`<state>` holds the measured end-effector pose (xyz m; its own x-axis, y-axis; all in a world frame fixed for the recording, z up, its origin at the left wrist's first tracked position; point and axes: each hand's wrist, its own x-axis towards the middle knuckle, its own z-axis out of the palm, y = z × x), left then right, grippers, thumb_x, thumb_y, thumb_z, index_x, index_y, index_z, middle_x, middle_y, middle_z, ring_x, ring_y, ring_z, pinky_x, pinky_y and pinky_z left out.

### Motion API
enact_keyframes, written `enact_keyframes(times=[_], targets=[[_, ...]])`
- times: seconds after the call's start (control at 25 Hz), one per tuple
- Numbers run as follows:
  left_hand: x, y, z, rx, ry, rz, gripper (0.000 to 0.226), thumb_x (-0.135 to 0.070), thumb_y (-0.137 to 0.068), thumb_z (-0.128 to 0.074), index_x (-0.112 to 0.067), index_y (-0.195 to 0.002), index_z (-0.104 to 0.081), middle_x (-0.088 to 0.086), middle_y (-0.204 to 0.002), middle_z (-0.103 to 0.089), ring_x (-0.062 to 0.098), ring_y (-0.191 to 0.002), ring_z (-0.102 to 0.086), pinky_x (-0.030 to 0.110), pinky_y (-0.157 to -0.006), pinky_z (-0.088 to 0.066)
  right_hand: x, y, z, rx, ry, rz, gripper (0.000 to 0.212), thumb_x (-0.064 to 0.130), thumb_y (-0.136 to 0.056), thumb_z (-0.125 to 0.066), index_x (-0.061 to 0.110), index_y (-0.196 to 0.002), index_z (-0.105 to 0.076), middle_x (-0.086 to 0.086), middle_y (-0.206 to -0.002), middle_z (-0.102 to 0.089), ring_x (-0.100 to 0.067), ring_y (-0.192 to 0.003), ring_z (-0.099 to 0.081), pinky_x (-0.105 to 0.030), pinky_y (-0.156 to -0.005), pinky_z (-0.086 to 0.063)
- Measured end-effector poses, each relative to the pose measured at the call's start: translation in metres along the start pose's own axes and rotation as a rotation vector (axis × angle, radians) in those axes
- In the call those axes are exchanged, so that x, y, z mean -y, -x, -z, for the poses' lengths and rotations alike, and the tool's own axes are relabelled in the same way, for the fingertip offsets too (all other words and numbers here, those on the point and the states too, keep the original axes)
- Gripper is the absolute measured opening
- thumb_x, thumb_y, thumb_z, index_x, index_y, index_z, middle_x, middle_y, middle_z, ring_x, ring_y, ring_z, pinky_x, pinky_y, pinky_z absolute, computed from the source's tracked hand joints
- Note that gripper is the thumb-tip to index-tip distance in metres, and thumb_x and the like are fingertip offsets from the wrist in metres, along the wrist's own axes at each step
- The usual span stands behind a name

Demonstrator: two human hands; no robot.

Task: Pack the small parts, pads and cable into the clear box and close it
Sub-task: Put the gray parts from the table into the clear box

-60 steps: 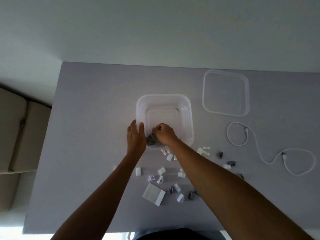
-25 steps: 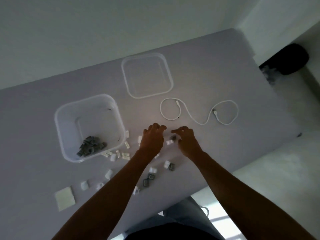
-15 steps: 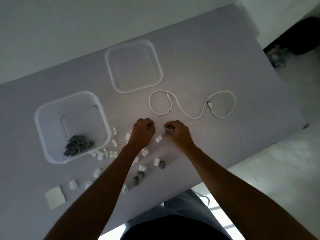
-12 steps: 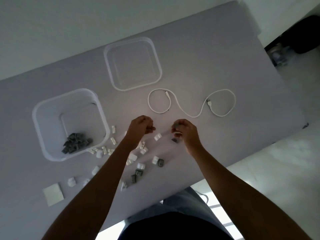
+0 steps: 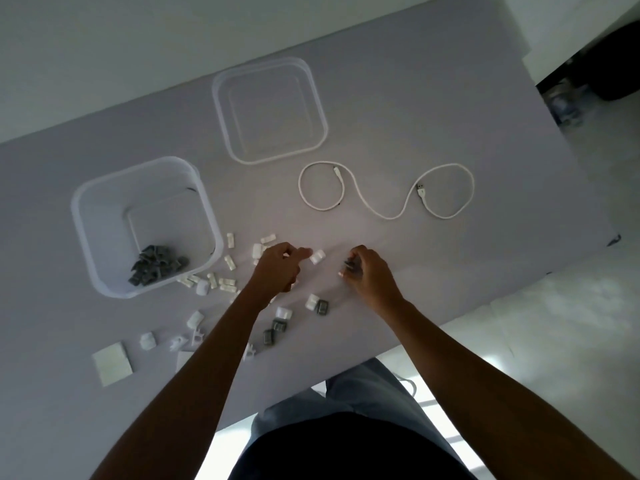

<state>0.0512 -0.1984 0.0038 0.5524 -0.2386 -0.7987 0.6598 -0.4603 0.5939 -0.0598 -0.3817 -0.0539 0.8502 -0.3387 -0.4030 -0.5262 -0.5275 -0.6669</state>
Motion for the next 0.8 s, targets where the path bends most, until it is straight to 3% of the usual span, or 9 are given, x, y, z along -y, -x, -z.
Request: enact_keyframes(times=[0.12,0.28,0.4,0.52,0.68,0.8], targets=[[0.031,0.013,0.012,-0.151,-0.405,-0.225,0.035,-0.037,-0.081,-0.074,-0.014,-0.071,-0.049,-0.002,-0.055,-0.05,0.013,-0.048,-0.042,0.026,-0.051,-0.036,-0.003,0.008,-0.011,-0.052,0.023,0.016,0.026,0.022,-0.085,-0.073,0.009,-0.101,-0.057,-0.008,-0.093,-0.061,-0.022,-0.084,-0.061,-0.034,-0.078,-0.053],[0.079,0.039,0.03,-0.208,-0.693,-0.405,0.038,-0.047,-0.081,-0.07,-0.019,-0.078,-0.044,-0.004,-0.063,-0.05,0.013,-0.056,-0.045,0.029,-0.056,-0.036,0.003,0.033,-0.022,-0.079,-0.09,-0.031,0.015,0.018,-0.095,-0.058,0.009,-0.09,-0.047,0.003,-0.068,-0.047,-0.01,-0.059,-0.048,-0.027,-0.059,-0.042],[0.114,0.053,0.031,-0.203,-0.852,-0.322,0.052,-0.062,-0.078,-0.065,-0.02,-0.101,-0.045,-0.001,-0.091,-0.057,0.02,-0.08,-0.056,0.03,-0.066,-0.041,0.002,0.056,-0.037,-0.06,-0.043,-0.031,0.007,0.016,-0.097,-0.05,0.014,-0.092,-0.047,0.0,-0.068,-0.051,-0.015,-0.059,-0.052,-0.033,-0.059,-0.048],[0.139,0.063,0.029,-0.18,-0.933,-0.231,0.069,-0.063,-0.076,-0.067,-0.015,-0.119,-0.043,0.008,-0.115,-0.058,0.03,-0.104,-0.06,0.042,-0.084,-0.049,0.0,0.076,-0.055,-0.055,0.011,-0.004,0.008,0.025,-0.1,-0.047,0.022,-0.095,-0.052,0.002,-0.08,-0.06,-0.017,-0.072,-0.06,-0.036,-0.068,-0.054],[0.148,0.064,0.029,-0.213,-0.916,-0.244,0.04,-0.042,-0.087,-0.066,-0.01,-0.106,-0.051,0.013,-0.109,-0.062,0.033,-0.101,-0.061,0.038,-0.08,-0.041,0.004,0.085,-0.071,-0.031,0.031,0.003,0.029,0.046,-0.094,-0.056,0.018,-0.102,-0.053,0.001,-0.093,-0.059,-0.016,-0.081,-0.058,-0.029,-0.072,-0.048],[0.152,0.064,0.032,-0.222,-0.925,-0.258,0.031,-0.038,-0.092,-0.058,-0.009,-0.102,-0.055,0.015,-0.107,-0.064,0.034,-0.101,-0.061,0.042,-0.084,-0.042,0.012,0.085,-0.082,-0.039,0.062,0.024,0.033,0.045,-0.094,-0.057,0.015,-0.105,-0.052,-0.003,-0.095,-0.06,-0.019,-0.082,-0.058,-0.03,-0.072,-0.047]])
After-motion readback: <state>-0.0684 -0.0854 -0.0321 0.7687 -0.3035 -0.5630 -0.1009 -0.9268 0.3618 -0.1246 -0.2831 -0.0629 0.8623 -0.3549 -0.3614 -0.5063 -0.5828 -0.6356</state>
